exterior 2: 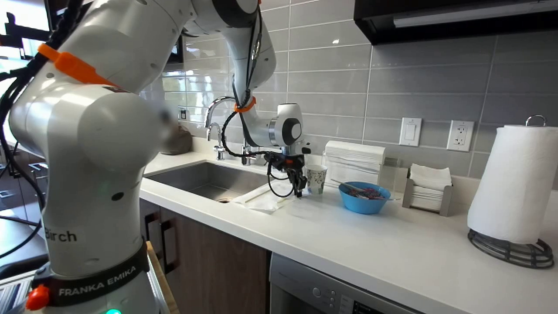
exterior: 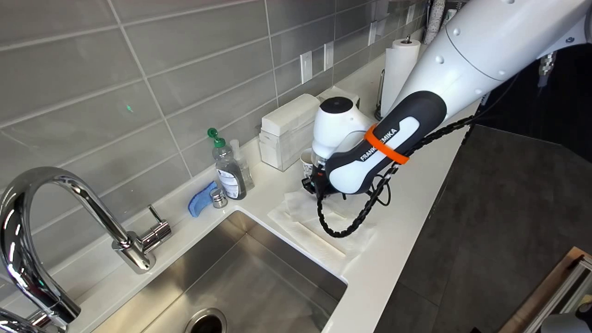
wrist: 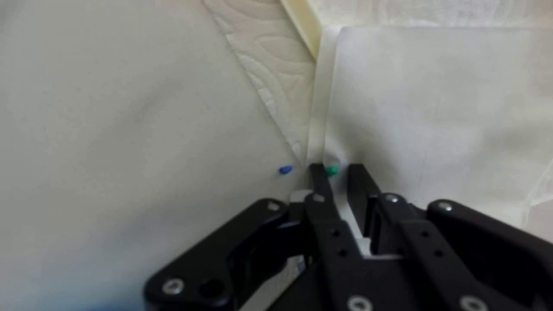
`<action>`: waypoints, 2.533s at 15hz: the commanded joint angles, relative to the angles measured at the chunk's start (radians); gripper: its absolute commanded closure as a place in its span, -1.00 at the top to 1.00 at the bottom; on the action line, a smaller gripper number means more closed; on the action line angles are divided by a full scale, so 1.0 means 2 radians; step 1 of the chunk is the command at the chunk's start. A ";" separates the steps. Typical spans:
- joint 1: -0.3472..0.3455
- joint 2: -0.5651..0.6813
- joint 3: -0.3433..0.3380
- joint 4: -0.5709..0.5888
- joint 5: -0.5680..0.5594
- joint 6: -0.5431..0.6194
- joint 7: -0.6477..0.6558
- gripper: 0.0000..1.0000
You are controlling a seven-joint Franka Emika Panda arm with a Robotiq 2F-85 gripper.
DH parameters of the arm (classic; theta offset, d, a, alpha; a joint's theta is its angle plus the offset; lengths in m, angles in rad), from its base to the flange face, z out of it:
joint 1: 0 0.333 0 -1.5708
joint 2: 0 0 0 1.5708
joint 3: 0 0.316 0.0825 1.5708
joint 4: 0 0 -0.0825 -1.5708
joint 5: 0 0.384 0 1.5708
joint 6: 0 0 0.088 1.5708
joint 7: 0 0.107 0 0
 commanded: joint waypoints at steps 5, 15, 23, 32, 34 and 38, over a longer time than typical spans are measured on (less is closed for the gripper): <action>0.004 -0.011 -0.001 0.004 -0.005 -0.047 -0.001 -0.65; 0.000 -0.006 0.004 0.005 -0.003 -0.036 -0.004 -0.66; 0.000 -0.010 0.004 0.002 -0.003 -0.034 -0.009 -1.00; 0.000 -0.030 0.007 0.003 -0.001 -0.052 -0.005 -1.00; -0.001 -0.028 0.008 0.004 -0.003 -0.051 -0.004 -1.00; 0.000 -0.022 0.005 0.004 -0.006 -0.041 -0.004 -0.85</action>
